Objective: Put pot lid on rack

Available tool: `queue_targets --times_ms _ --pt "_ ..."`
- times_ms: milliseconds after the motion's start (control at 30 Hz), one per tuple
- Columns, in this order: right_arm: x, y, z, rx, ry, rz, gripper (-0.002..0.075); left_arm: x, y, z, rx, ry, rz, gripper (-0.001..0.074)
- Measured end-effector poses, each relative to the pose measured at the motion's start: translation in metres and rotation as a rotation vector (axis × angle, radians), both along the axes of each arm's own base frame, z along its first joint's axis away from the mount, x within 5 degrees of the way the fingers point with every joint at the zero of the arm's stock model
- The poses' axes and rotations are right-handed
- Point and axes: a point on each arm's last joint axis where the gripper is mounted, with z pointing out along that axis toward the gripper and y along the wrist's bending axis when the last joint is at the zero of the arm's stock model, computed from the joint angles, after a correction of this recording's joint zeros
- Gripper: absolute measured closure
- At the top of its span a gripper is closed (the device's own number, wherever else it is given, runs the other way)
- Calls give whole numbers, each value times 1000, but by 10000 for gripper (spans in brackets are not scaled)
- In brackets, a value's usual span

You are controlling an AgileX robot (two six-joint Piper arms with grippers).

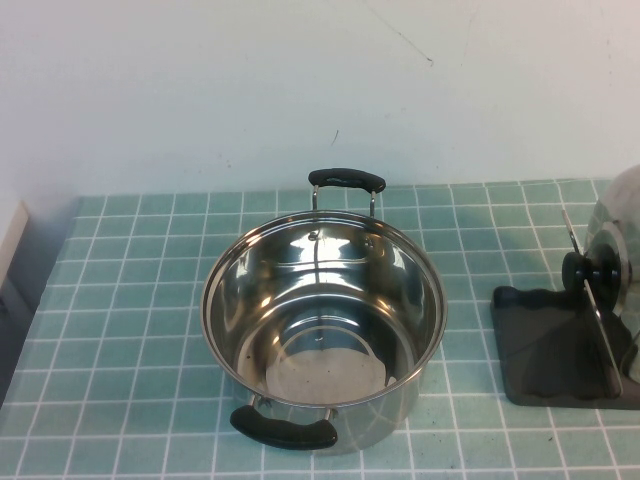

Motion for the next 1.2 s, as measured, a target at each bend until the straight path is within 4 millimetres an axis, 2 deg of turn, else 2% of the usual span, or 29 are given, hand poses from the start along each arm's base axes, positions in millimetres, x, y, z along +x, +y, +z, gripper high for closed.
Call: queue_targets --times_ms 500,667,800,900,1067,1200 --pt "0 0 0 -2 4 0 727 -1 0 -2 -10 28 2 737" --pt "0 0 -1 -2 6 0 727 -9 1 -13 -95 120 13 737" --pt "0 0 -1 -2 6 0 727 -21 8 -25 -111 74 36 737" --pt "0 0 -1 -4 8 0 727 -28 8 -37 -52 54 25 737" --pt "0 0 0 -6 8 0 727 -28 1 -49 23 44 13 737" --pt "0 0 0 -6 8 0 727 -22 -4 -57 4 -62 10 737"
